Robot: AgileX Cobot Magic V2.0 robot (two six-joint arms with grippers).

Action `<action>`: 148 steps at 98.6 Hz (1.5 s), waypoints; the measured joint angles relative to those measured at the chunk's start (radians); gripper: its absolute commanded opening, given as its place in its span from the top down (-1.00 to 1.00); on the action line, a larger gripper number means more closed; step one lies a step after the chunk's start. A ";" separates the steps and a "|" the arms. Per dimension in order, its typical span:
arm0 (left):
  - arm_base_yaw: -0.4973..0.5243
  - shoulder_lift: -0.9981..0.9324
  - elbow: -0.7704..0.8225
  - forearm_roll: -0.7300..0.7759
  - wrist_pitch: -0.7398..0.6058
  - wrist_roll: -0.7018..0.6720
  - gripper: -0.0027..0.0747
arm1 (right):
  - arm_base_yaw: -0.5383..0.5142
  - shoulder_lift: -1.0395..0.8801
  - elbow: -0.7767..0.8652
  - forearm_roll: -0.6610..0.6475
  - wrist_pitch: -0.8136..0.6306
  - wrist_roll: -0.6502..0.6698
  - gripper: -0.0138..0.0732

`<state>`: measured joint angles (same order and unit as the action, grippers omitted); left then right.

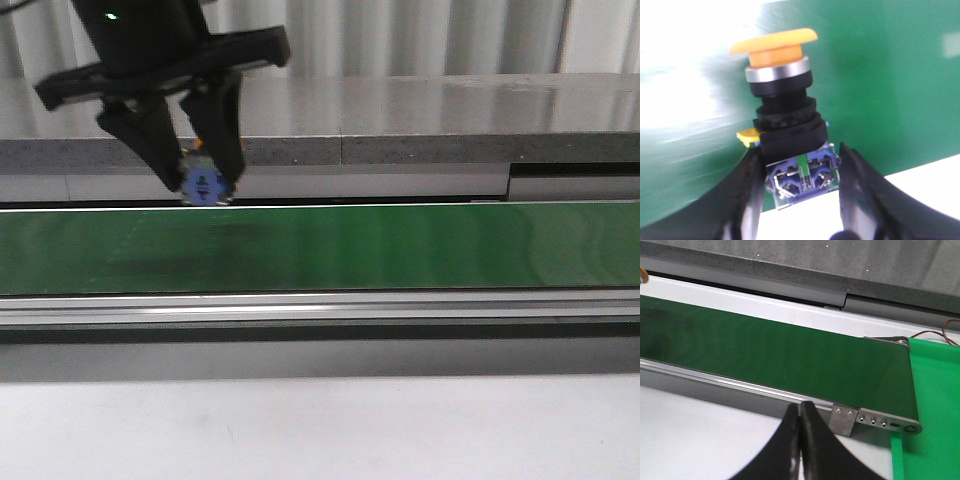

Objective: Move button from right to left

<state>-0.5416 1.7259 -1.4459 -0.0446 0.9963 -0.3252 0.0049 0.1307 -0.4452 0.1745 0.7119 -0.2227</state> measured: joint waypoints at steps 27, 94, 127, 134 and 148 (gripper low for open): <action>0.263 -0.092 0.000 0.155 0.126 0.104 0.92 | 0.000 0.000 0.000 0.000 0.000 0.000 0.83; 0.741 -0.092 0.000 0.161 0.168 0.554 0.92 | 0.000 0.000 0.000 0.000 0.000 0.000 0.83; 0.867 0.058 0.000 0.164 0.102 0.558 0.92 | 0.000 0.000 0.000 0.000 0.000 0.000 0.83; 0.877 0.102 0.000 0.166 0.077 0.558 0.92 | 0.000 0.000 0.000 0.000 0.000 0.000 0.83; 0.896 0.182 0.000 0.168 0.055 0.577 0.78 | 0.000 0.000 0.000 0.000 0.000 0.000 0.83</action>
<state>0.3541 1.9079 -1.4459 0.1238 1.0509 0.2517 0.0049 0.1307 -0.4452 0.1745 0.7119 -0.2227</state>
